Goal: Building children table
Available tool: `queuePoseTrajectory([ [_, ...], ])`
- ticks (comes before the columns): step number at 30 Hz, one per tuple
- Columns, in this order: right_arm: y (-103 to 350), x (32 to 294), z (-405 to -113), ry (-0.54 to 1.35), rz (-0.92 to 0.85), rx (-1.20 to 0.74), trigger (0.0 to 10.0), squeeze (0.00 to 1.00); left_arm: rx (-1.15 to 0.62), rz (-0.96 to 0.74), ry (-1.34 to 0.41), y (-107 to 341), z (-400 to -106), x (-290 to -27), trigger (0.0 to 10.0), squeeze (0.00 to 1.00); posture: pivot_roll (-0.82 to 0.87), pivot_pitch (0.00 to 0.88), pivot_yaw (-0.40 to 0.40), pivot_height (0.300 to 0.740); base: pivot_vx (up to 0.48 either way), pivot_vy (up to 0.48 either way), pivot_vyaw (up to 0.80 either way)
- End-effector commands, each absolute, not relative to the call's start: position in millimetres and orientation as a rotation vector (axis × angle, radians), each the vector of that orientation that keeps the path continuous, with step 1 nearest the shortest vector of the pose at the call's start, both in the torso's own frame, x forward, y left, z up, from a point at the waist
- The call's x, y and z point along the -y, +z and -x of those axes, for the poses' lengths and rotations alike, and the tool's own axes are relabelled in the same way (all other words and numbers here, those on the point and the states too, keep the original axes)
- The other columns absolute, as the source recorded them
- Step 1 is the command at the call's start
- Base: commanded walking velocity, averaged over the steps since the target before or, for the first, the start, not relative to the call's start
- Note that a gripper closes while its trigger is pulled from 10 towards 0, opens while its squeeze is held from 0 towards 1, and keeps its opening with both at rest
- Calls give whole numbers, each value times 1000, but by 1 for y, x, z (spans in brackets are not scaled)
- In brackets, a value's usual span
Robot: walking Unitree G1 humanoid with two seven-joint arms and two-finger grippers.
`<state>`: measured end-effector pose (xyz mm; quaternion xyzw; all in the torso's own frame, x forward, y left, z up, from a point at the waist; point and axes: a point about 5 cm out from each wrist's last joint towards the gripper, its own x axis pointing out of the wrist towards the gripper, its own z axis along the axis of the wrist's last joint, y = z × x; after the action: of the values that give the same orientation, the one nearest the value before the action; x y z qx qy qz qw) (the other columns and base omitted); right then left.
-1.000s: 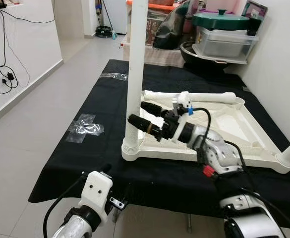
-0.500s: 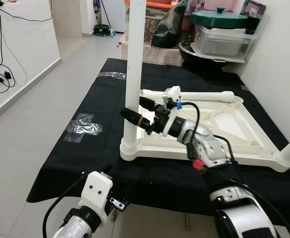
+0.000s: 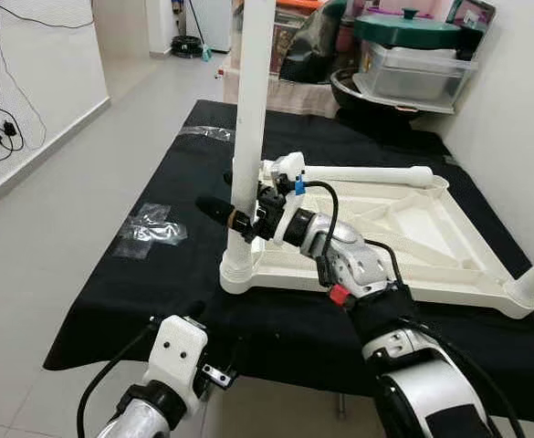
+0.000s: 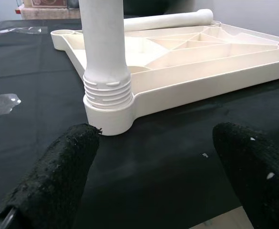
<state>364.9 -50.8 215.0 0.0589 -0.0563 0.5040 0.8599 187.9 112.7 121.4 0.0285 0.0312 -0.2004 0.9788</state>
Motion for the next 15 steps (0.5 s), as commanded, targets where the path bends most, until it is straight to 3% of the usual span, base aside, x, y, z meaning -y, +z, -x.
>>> queuePoseTrajectory([
  [1, 216, 48, -367, 1050, -101, 122, 10000, 0, -71, -54, -403, 122, -186, -111, 10000, 0, 144, 33, -152, 740, 0, 0, 0],
  [5, 215, 46, -369, 1035, -101, 120, 10000, 0, -72, -54, -402, 122, -186, -111, 10000, 0, 144, 29, -152, 740, 0, 0, 0],
  [6, 214, 45, -370, 1022, -112, 114, 6078, 0, -73, -54, -401, 122, -186, -111, 10000, 0, 140, 29, -149, 740, 0, 0, 0],
  [8, 213, 45, -370, 1012, -121, 110, 6078, 0, -73, -54, -400, 122, -186, -111, 10000, 0, 140, 29, -149, 740, 0, 0, 0],
  [9, 213, 44, -371, 1004, -112, 111, 0, 0, -74, -55, -400, 121, -185, -111, 10000, 0, 142, 17, -147, 740, 0, 0, 0],
  [15, 211, 41, -370, 999, -107, 114, 0, 0, -73, -57, -400, 121, -186, -111, 10000, 0, 145, 1, -148, 740, 0, 0, 0],
])
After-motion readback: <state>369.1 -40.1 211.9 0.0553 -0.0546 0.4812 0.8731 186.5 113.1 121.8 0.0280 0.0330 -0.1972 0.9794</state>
